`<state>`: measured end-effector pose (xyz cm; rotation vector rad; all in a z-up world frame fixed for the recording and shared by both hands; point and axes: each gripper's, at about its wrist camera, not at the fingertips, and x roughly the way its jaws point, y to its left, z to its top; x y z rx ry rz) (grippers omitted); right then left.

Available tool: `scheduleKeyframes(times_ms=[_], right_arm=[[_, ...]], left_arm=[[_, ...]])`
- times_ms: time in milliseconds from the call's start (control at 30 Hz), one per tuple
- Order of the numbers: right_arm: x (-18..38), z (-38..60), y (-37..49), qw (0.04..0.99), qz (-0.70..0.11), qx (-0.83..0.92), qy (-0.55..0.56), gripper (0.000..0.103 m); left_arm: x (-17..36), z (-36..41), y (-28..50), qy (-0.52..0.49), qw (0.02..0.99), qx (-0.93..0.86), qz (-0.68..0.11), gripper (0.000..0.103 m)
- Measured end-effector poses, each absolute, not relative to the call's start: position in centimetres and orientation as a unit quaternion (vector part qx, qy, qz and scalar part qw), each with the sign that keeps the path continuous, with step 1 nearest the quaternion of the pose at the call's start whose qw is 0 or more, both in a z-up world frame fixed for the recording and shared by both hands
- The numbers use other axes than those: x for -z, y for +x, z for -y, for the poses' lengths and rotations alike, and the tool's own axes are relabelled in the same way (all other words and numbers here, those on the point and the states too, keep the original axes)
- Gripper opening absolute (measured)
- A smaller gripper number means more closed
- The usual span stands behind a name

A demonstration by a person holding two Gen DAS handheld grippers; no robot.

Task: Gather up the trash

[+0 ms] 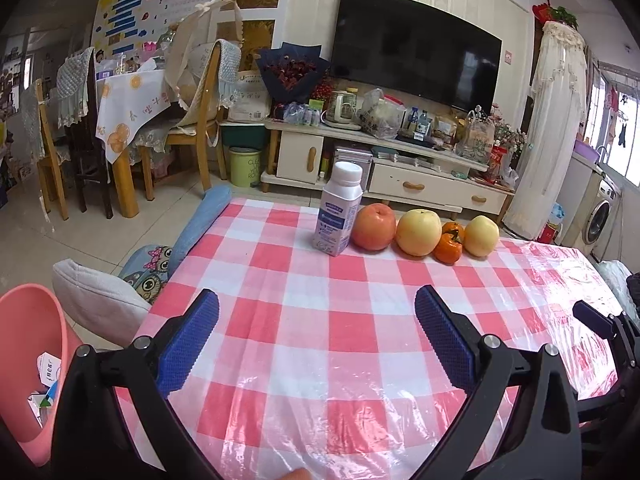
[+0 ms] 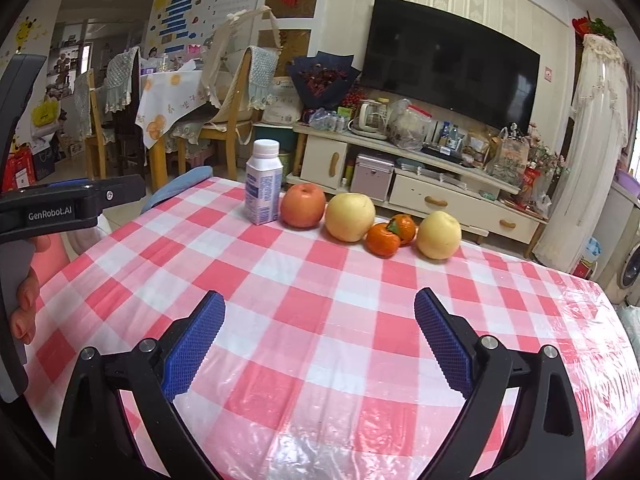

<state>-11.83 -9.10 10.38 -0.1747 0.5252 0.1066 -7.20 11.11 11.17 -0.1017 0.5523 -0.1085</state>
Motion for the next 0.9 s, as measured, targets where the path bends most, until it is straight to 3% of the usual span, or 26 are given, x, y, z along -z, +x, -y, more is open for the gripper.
scheduleKeyframes(times_ms=[533, 900], right_arm=[[-13.3, 13.1, -13.7, 0.98, -0.185, -0.012, -0.072, 0.096], [-14.9, 17.1, -15.1, 0.985, -0.169, 0.01, -0.02, 0.096]], left_arm=[[-13.4, -5.8, -9.0, 0.016, 0.964, 0.074, -0.257, 0.099], [-15.2, -3.3, -10.7, -0.01, 0.963, 0.082, -0.258, 0.099]])
